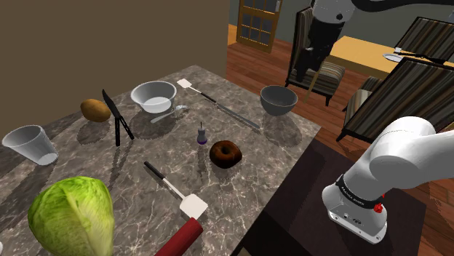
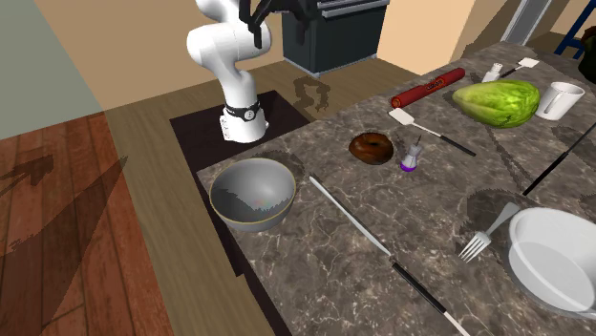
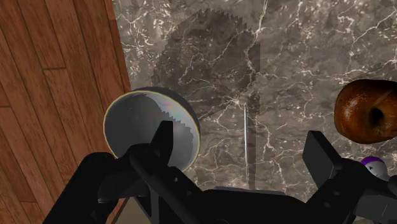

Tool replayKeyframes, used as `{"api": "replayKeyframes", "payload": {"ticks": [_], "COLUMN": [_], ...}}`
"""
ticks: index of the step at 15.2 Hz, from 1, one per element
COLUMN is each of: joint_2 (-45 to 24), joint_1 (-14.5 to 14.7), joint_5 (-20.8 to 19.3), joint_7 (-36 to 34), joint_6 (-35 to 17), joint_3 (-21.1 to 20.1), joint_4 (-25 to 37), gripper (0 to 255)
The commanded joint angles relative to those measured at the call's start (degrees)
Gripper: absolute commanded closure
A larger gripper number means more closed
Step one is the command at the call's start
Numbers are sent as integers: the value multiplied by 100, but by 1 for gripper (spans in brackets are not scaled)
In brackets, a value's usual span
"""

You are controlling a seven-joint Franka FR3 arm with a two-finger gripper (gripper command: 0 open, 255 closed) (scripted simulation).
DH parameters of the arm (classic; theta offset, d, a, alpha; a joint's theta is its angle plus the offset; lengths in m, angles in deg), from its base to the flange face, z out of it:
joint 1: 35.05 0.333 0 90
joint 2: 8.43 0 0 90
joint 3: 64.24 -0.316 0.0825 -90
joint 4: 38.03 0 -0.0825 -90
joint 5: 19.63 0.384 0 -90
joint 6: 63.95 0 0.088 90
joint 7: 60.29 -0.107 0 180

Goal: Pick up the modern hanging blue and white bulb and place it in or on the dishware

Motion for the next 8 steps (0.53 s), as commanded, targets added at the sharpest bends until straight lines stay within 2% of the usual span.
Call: {"api": "replayKeyframes", "payload": {"ticks": [1, 8], "joint_2": [0, -1433], "joint_1": [0, 167], "joint_5": [0, 308], "joint_7": [0, -499], "joint_6": [0, -621], "joint_3": [0, -504], "joint_4": [0, 456], "gripper": [0, 0]}}
